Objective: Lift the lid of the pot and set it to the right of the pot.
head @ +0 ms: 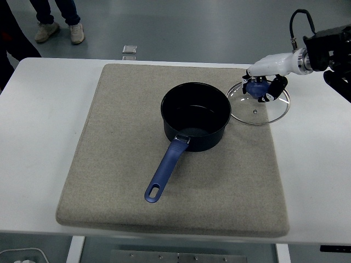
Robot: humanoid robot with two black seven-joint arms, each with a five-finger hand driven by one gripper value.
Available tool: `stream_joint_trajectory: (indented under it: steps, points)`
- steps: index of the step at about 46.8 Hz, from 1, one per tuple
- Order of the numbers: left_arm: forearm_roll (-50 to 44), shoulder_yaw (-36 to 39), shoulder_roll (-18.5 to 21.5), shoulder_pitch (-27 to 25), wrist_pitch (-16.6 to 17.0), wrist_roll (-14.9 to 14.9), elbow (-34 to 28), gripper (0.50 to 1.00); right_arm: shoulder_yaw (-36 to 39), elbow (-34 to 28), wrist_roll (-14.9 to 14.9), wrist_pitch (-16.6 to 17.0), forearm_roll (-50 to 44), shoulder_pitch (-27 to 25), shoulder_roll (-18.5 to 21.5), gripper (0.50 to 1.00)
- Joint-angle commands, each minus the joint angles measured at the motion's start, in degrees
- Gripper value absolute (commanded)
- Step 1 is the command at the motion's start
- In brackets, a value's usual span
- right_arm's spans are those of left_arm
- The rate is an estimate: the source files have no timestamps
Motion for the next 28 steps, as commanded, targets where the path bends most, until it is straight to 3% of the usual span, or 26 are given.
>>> stream_joint_trajectory:
  steps: [1,28]
  points:
    - [0.0,0.0,0.0,0.0,0.0,0.0,0.0,1.0,-0.2,0.0,0.01,0.43,0.0,-0.04,-0.29,0.5]
    - [0.0,0.0,0.0,0.0,0.0,0.0,0.0,1.0,-0.12,0.09,0.01,2.54,2.81,-2.59,-0.99,0.5]
